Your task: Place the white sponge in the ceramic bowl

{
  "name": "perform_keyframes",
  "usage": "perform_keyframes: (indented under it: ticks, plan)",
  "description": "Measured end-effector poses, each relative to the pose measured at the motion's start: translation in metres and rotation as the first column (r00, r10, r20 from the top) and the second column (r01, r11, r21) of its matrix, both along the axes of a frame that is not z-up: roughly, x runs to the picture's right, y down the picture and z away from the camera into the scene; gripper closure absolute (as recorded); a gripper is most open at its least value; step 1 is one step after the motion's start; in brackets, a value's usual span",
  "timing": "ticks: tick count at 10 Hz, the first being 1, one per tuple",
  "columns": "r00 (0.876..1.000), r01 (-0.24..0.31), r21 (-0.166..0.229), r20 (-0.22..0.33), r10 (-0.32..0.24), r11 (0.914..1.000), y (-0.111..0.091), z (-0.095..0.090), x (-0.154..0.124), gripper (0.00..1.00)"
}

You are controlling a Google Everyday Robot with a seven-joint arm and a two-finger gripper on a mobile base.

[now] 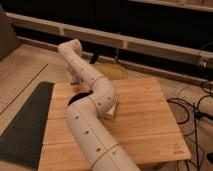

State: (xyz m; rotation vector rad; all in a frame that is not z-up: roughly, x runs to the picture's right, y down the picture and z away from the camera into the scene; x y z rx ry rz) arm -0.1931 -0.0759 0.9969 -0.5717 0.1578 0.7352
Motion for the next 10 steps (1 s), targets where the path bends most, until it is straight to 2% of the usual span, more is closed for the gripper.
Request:
perform_keyframes:
  ticks: [3,5,7,8,10]
  plan:
    - [1.0,0.005,-0.002,0.0,-0.005,1.0,0.0,-0.001,0.001,1.0]
    - [0.997,0.071,-0.028,-0.003,-0.071,0.9971,0.006,-0.013,-0.008,1.0]
    - [0.989,0.147,-0.057,0.006,-0.147,0.9876,0.011,-0.032,-0.028,1.0]
    - [0.982,0.188,-0.072,0.002,-0.188,0.9796,0.012,-0.045,-0.036,1.0]
    - [0.976,0.217,-0.089,-0.008,-0.218,0.9722,0.014,-0.056,-0.041,1.0]
